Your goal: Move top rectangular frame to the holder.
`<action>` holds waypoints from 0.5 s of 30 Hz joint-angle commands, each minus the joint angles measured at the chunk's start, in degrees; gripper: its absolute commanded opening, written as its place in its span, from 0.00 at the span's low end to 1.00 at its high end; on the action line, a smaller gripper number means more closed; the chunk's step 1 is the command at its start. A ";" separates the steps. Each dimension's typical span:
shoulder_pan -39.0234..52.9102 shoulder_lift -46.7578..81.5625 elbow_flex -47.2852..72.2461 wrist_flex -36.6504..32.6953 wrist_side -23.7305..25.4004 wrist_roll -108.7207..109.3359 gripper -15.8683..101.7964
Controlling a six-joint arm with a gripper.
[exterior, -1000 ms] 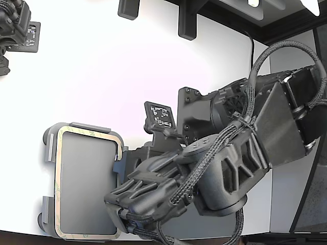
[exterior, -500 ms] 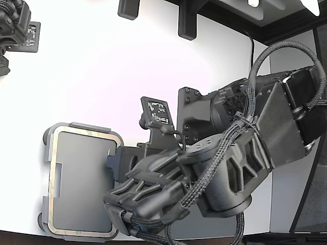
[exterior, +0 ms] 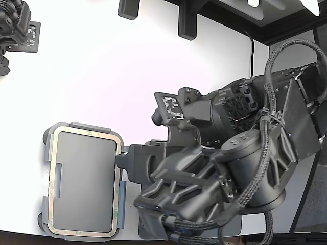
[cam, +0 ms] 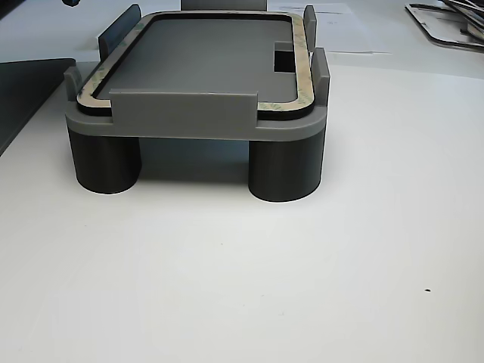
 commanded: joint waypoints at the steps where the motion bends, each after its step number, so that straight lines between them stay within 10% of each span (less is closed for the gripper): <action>1: -0.44 6.06 2.11 0.53 2.55 -5.19 0.99; 9: -5.80 14.41 7.47 -2.20 13.62 -35.51 0.98; 15: -24.70 27.77 15.82 -12.22 3.60 -71.37 0.98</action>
